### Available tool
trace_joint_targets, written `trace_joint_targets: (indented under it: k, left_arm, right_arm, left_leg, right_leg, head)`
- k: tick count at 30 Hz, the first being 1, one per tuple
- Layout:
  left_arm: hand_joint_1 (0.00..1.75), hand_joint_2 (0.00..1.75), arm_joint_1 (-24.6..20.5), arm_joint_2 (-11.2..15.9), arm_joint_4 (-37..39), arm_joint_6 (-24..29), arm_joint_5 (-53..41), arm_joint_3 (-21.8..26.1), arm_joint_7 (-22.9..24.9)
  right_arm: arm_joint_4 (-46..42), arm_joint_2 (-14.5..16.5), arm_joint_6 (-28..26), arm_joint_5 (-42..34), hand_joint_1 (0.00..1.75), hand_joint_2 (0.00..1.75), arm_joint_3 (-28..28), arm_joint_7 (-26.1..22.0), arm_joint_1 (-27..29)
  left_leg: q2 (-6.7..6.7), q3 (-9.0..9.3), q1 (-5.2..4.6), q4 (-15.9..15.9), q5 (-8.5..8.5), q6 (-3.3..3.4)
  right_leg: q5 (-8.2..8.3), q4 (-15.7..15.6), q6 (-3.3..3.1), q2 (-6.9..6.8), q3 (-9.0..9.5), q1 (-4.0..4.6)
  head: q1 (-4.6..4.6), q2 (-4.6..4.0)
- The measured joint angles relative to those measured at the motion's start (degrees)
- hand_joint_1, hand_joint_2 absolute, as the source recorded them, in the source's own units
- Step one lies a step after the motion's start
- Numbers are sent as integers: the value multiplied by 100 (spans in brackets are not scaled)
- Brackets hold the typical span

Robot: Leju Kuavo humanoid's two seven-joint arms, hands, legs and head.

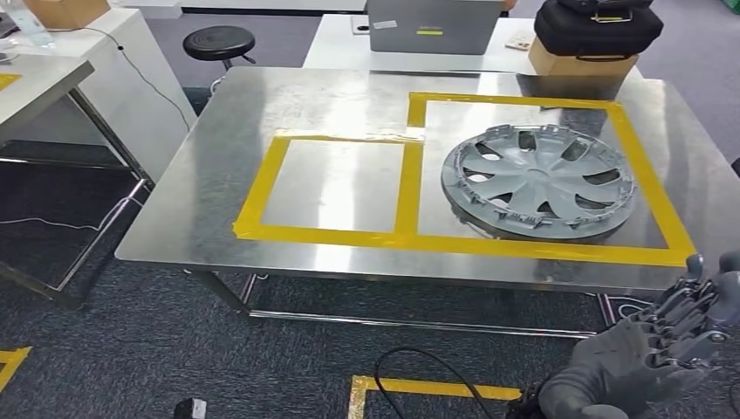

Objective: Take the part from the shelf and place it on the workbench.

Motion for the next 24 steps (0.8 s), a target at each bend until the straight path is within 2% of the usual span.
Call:
trace_joint_targets:
  k: [2,3,4,5,7,8,9,10,11,13,14,15,17,19,20,21,22,24]
  left_arm:
    - [0,175,18,-7,0,7,-1,-1,-7]
    - [0,175,27,-7,0,10,-1,-1,-8]
    - [0,175,31,-8,0,12,-1,-1,-9]
    - [0,175,30,-8,0,13,-2,-1,-10]
    - [0,175,30,-8,0,14,-3,-1,-11]
    - [0,175,31,-8,0,14,-3,-1,-11]
    - [0,175,32,-8,0,14,-4,-1,-11]
    - [0,175,32,-8,0,14,-4,-1,-12]
    - [0,175,32,-8,0,14,-5,-1,-12]
    - [0,175,27,-8,0,14,-5,-2,-13]
    - [0,175,25,-8,0,14,-5,-3,-13]
    - [0,175,23,-8,0,14,-5,-3,-13]
    - [0,175,23,-7,0,14,-5,-3,-13]
    - [0,175,25,-5,0,14,-5,-2,-18]
    - [0,175,27,-5,0,15,-5,-2,-21]
    - [0,175,28,-3,0,17,-5,-1,-25]
    - [0,175,28,-1,0,19,-5,-1,-26]
    - [0,175,24,7,0,22,-5,-1,-28]
  right_arm:
    - [1,-1,0,2,0,0,-2,0,2]
    - [1,-1,0,2,0,0,-4,0,4]
    - [1,-1,0,2,0,0,-6,0,5]
    - [1,-1,0,2,0,0,-9,0,7]
    - [1,-1,-1,1,0,0,-12,0,8]
    - [1,-1,-1,1,0,0,-13,0,8]
    - [1,-1,-1,0,0,0,-14,0,8]
    - [2,-1,0,0,0,0,-14,0,7]
    - [2,-1,0,1,0,0,-14,0,7]
    - [1,-1,-1,1,0,0,-14,0,5]
    - [0,-1,-2,1,0,0,-14,0,5]
    - [-1,-1,-2,0,0,0,-14,0,5]
    - [-1,-1,-2,0,0,0,-14,-1,4]
    - [0,-1,-1,2,0,0,-13,-3,4]
    - [1,-1,-1,3,0,0,-12,-4,6]
    - [1,-1,0,4,0,0,-11,-4,8]
    - [2,-1,0,3,0,0,-11,-4,11]
    - [2,-1,0,4,0,0,-10,-4,12]
  left_leg:
    - [2,-56,-20,-18,87,96]
    - [14,-94,-19,-23,142,140]
    - [27,-143,-12,-31,204,183]
    - [39,-208,-3,-37,269,215]
    - [48,-361,-5,-31,390,242]
    - [52,-446,-6,-26,452,239]
    - [57,-529,-6,-19,513,232]
    - [60,-612,-3,-10,571,219]
    - [60,-691,3,3,625,199]
    - [54,-802,14,37,707,154]
    - [50,-826,17,49,728,138]
    - [48,-833,16,56,736,131]
    - [48,-838,15,60,740,127]
    - [44,-863,4,75,774,96]
    - [42,-874,4,74,815,63]
    - [41,-923,8,156,722,9]
    - [42,-992,16,338,525,-40]
    - [42,-1212,28,1045,-95,-118]
  right_leg:
    - [93,-44,70,-4,-16,-17]
    - [56,-26,101,-3,-49,-30]
    - [-92,87,127,-1,-108,-35]
    - [-344,327,148,0,-200,-39]
    - [-937,1084,177,0,-402,-37]
    - [-1105,1425,187,0,-454,-37]
    - [-1140,1614,193,0,-428,-37]
    - [-1053,1592,196,-1,-294,-38]
    - [-907,1359,198,-3,-49,-41]
    - [-710,665,208,-4,524,-49]
    - [-688,426,212,-4,706,-51]
    - [-699,318,216,-4,786,-53]
    - [-729,270,216,-2,812,-54]
    - [-829,34,182,15,944,-39]
    - [-862,-53,140,25,974,-23]
    - [-833,-127,49,26,948,-13]
    - [-754,-105,-31,18,850,-11]
    - [-555,-102,-159,-1,637,-8]
  head:
    - [-2,0]
    - [-1,0]
    - [4,0]
    - [10,0]
    - [24,0]
    - [24,0]
    - [24,0]
    - [23,0]
    - [23,0]
    - [24,0]
    - [25,0]
    - [25,0]
    - [25,0]
    - [22,0]
    - [24,0]
    - [17,0]
    - [7,0]
    - [-8,0]
